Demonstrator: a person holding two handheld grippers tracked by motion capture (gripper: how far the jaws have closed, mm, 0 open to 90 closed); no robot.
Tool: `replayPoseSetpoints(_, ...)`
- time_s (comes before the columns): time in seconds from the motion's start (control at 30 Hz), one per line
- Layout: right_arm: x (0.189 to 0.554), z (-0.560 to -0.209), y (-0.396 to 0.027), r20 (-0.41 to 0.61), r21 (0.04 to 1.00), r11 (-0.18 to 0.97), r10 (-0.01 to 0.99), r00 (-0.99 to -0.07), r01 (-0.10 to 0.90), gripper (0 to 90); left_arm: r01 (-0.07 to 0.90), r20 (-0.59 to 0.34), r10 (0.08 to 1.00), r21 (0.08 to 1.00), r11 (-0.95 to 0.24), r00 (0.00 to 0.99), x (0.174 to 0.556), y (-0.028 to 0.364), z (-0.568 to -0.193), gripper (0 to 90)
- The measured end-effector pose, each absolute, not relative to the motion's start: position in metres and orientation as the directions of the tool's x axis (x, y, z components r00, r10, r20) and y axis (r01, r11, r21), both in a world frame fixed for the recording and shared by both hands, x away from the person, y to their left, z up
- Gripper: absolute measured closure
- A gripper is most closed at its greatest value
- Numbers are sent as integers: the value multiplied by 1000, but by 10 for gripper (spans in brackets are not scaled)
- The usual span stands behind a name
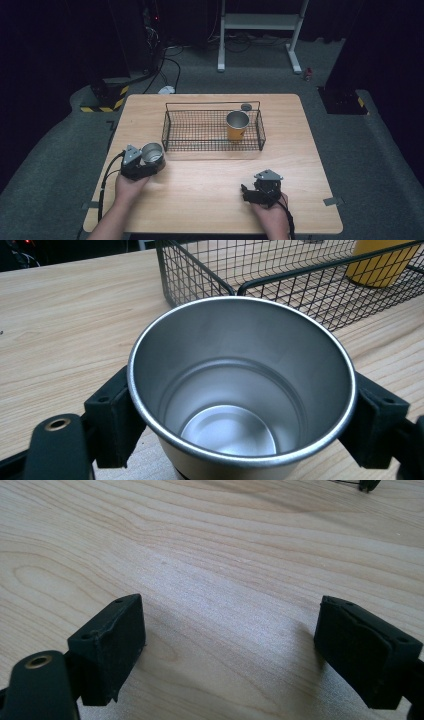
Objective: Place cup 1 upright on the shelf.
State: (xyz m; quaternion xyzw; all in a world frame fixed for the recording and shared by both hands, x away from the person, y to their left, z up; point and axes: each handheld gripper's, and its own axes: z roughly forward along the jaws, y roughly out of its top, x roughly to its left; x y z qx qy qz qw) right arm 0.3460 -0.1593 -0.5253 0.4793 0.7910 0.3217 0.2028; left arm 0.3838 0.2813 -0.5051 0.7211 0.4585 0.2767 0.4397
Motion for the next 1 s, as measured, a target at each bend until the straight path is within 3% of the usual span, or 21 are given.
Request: replayPoseSetpoints(1.0,346,-525,-159,-11,703,333,889,-459,628,130,374,-42,879,914,-159,476,365,274,-488,187)
